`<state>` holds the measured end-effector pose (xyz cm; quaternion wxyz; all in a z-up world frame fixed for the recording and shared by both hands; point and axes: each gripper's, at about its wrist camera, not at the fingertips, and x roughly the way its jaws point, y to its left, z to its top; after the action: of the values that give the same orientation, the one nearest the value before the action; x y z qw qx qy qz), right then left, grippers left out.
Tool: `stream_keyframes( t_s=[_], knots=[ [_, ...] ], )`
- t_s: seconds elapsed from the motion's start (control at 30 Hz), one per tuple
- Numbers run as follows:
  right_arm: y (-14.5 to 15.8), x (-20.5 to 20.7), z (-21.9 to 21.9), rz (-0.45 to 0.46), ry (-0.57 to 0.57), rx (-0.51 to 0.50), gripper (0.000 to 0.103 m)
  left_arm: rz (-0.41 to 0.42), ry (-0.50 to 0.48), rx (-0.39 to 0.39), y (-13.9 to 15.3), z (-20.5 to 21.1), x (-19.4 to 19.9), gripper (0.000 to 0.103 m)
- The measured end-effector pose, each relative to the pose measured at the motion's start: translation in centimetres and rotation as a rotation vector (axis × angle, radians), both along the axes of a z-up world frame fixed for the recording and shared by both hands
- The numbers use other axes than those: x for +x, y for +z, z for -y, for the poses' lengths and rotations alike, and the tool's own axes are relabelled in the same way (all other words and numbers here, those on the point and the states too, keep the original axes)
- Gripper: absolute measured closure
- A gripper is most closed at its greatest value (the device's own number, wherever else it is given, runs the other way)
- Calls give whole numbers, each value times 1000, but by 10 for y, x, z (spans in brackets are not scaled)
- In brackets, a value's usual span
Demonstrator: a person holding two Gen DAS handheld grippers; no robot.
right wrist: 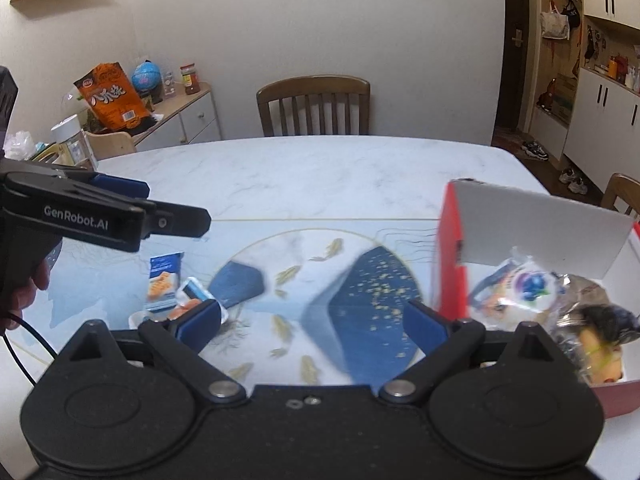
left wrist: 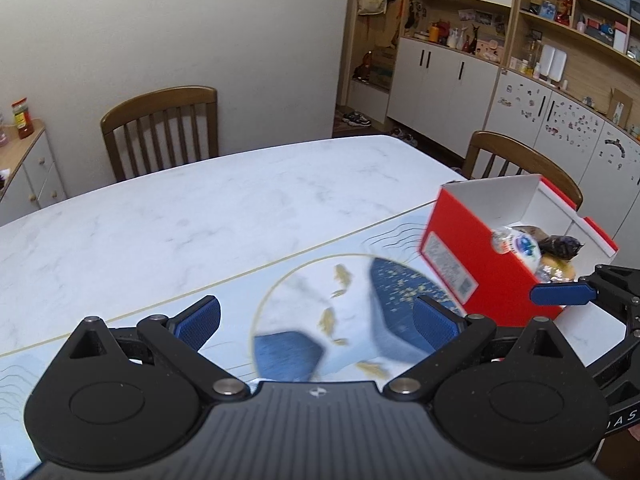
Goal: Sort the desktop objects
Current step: 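Withdraw both tools from the shoebox toward the cracker and sausage packets, then grasp the sausage packet with the right tool while the left tool grasps the blue cracker packet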
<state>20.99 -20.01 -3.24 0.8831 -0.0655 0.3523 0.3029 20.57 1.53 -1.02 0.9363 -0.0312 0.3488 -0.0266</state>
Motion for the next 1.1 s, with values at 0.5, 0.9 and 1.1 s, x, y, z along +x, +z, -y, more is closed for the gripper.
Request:
stream_keyframes(
  t_s=[0.5, 0.9, 1.1],
  knots=[
    [-15, -17, -61, -12, 18, -8, 5, -39, 57, 6, -24, -69, -8, 0],
    [-39, -28, -114, -38, 44, -36, 5, -74, 65, 9, -51, -104, -9, 0],
    [-58, -26, -130, -55, 17, -67, 6, -99, 74, 9, -66, -113, -8, 0]
  ],
)
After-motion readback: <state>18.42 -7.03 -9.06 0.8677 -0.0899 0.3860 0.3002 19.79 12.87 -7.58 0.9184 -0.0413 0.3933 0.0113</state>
